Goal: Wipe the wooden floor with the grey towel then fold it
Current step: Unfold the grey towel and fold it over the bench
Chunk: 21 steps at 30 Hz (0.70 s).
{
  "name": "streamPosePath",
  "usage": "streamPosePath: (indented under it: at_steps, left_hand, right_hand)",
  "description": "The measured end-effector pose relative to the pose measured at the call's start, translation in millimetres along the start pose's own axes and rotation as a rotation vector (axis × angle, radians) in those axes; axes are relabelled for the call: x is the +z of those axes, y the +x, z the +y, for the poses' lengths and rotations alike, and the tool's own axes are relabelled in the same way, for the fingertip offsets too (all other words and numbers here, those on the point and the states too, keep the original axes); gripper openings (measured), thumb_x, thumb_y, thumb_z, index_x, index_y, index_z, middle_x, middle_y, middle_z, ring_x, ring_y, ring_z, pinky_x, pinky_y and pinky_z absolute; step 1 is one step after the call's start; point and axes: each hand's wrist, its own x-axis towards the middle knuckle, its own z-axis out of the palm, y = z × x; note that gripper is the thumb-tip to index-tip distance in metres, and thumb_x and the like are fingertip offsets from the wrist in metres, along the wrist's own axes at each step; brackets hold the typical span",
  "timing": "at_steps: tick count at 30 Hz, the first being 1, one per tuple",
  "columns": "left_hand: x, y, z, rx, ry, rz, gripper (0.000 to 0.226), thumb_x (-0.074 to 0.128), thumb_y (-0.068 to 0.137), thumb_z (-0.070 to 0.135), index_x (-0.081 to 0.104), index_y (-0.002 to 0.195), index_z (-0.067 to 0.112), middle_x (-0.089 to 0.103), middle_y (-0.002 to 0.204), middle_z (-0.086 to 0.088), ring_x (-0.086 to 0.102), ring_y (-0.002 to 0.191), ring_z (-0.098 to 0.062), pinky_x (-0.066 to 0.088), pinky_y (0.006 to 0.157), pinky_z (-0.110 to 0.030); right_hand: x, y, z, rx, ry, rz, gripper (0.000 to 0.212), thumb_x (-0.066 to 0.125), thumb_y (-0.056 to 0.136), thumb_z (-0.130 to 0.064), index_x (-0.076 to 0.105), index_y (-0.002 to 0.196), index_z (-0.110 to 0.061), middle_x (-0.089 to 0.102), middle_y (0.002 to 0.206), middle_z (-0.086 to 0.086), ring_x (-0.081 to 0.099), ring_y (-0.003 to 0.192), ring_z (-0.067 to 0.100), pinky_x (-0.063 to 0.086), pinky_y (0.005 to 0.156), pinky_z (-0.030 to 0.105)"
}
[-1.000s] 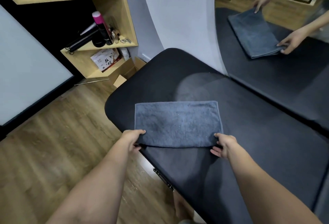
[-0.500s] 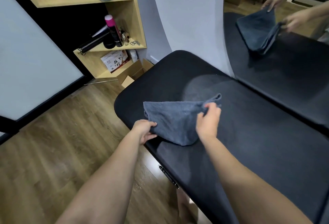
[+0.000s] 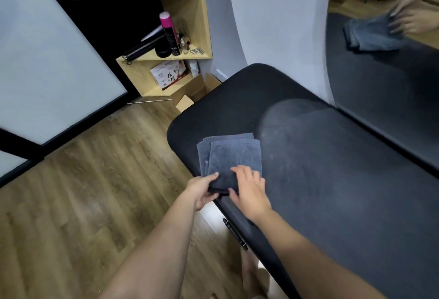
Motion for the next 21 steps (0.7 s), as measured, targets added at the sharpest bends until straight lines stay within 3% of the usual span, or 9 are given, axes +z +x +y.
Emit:
streamPosePath:
  at_steps: [4,7,9,11,13,15,17,21]
  left_hand:
    - [5,3,3,-0.008,0.018,0.060,0.023,0.070,0.089,0.006,0.058,0.109,0.006,0.065,0.105,-0.013,0.066,0.081,-0.025,0.056,0.046,-0.029]
    - [4,0,12,-0.031,-0.025,0.043,0.018,0.066,0.089,0.002,0.058,0.104,0.006,0.064,0.105,-0.014,0.066,0.088,-0.030,0.058,0.048,-0.033]
    - [5,-5,16,-0.049,-0.076,0.010,0.022,0.066,0.087,0.002,0.058,0.107,0.008,0.064,0.109,-0.015,0.066,0.093,-0.032,0.059,0.051,-0.034]
    - [8,-11,23,-0.047,-0.088,-0.021,0.025,0.065,0.087,0.003,0.058,0.111,0.008,0.065,0.110,-0.015,0.068,0.091,-0.031,0.059,0.052,-0.034]
    - [14,-19,38,-0.023,-0.076,-0.054,0.025,0.066,0.088,0.004,0.058,0.112,0.007,0.067,0.105,-0.017,0.072,0.078,-0.030,0.059,0.052,-0.033]
    - [23,-29,62,0.017,-0.060,-0.084,0.025,0.065,0.089,0.005,0.059,0.113,0.006,0.068,0.102,-0.018,0.072,0.070,-0.030,0.059,0.052,-0.033]
    - [33,-41,92,0.073,-0.051,-0.111,0.025,0.062,0.092,0.006,0.059,0.117,0.003,0.066,0.103,-0.021,0.071,0.071,-0.031,0.060,0.051,-0.033]
    - [55,-75,157,0.260,-0.068,-0.164,0.014,0.060,0.096,0.008,0.059,0.110,0.004,0.061,0.112,-0.024,0.069,0.083,-0.034,0.060,0.054,-0.031]
  right_hand:
    - [2,-1,26,0.328,-0.059,-0.012,0.063,0.062,0.091,-0.039,0.032,0.144,-0.024,0.039,0.140,0.003,0.045,0.121,0.031,0.040,0.100,0.045]
    - [4,-2,38,0.427,-0.010,-0.060,0.070,0.065,0.089,-0.039,0.029,0.146,-0.021,0.040,0.138,0.004,0.044,0.123,0.031,0.045,0.099,0.047]
    - [7,-1,43,0.463,0.088,-0.038,0.063,0.063,0.091,-0.035,0.033,0.145,-0.020,0.046,0.137,0.003,0.045,0.124,0.030,0.047,0.098,0.048]
    - [5,3,43,0.506,0.304,0.093,0.039,0.058,0.094,-0.029,0.050,0.131,-0.019,0.059,0.126,0.004,0.055,0.116,0.029,0.050,0.091,0.046]
    - [-6,12,35,0.592,0.590,0.299,0.014,0.055,0.094,-0.024,0.061,0.106,-0.020,0.067,0.102,0.001,0.064,0.101,0.029,0.048,0.079,0.035]
    - [-29,31,26,0.648,0.740,0.428,0.007,0.055,0.091,-0.021,0.062,0.089,-0.022,0.066,0.083,-0.005,0.065,0.091,0.028,0.041,0.073,0.029]
    - [-58,57,20,0.638,0.765,0.483,0.009,0.055,0.090,-0.017,0.063,0.086,-0.020,0.066,0.081,-0.004,0.065,0.090,0.027,0.041,0.075,0.026]
    - [-125,99,13,0.445,0.752,0.598,0.012,0.058,0.090,-0.010,0.059,0.099,-0.019,0.063,0.087,-0.003,0.063,0.088,0.021,0.046,0.081,0.027]
